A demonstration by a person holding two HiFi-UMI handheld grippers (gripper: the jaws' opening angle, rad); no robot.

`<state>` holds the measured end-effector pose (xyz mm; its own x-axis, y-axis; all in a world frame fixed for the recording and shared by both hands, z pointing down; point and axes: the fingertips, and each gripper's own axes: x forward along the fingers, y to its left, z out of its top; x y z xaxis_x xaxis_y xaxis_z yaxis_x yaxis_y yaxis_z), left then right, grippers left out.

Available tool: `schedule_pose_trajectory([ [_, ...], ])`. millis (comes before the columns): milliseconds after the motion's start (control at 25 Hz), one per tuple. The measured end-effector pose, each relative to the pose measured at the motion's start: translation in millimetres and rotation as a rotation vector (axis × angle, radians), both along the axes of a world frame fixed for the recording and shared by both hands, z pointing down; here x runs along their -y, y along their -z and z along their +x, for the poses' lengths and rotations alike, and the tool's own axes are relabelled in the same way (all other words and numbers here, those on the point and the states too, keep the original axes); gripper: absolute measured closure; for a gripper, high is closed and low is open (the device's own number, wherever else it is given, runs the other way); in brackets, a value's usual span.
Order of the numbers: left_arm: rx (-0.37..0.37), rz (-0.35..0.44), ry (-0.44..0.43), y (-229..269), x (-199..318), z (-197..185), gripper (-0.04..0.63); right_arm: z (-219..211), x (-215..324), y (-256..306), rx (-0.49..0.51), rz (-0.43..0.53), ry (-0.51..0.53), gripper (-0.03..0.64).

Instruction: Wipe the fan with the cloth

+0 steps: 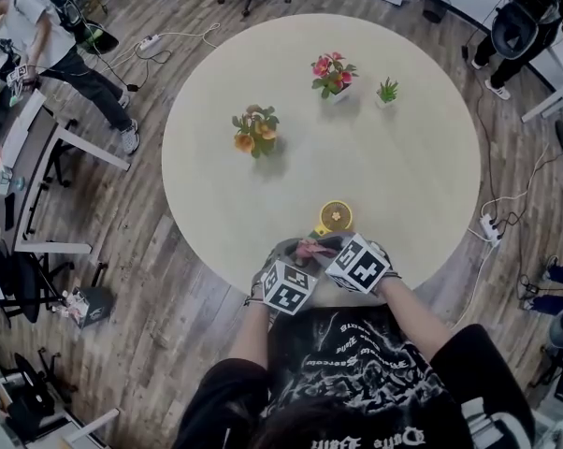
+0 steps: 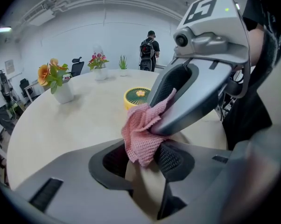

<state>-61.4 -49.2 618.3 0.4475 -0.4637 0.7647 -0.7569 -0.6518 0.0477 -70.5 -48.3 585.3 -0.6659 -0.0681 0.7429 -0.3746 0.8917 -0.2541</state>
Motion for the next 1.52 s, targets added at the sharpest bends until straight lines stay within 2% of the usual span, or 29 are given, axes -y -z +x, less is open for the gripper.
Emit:
schedule_pose_trajectory([
  [280,0.002,-0.001,-0.008,0.1,0.1,0.4,0.426,-11.6,4.2,0.3,0.032,0.009,0.045,0.557],
  [400,0.005,-0.002,0.022,-0.8,2.3,-1.5,0.426,-15.3,9.4,-1.5,0.034,0.039,0.025,0.555],
  [600,0.008,-0.009,0.127,-0.8,7.9,-4.9,0.426,-17.6,18.5,-1.3,0.021,0.08,-0.015,0.552],
  [800,0.0,-0.011,0.128,-1.4,10.4,-6.2,0.426,-16.2,25.7,-0.4,0.019,0.097,-0.066,0.552],
  [960,0.004,-0.012,0.132,-1.1,10.5,-6.1,0.426,-14.5,31.1,2.3,0.012,0.142,-0.06,0.552],
  [1200,-0.004,-0.019,0.127,-1.1,10.6,-7.0,0.426,3.9,61.9,5.9,0.016,0.14,-0.22,0.56],
  [1400,-0.022,-0.046,0.142,-2.0,10.9,-7.5,0.426,14.2,64.5,8.7,0.013,0.16,-0.232,0.56],
  [1520,-0.034,-0.063,0.156,-1.7,10.8,-8.7,0.426,21.0,56.4,7.6,0.033,0.141,-0.271,0.563],
])
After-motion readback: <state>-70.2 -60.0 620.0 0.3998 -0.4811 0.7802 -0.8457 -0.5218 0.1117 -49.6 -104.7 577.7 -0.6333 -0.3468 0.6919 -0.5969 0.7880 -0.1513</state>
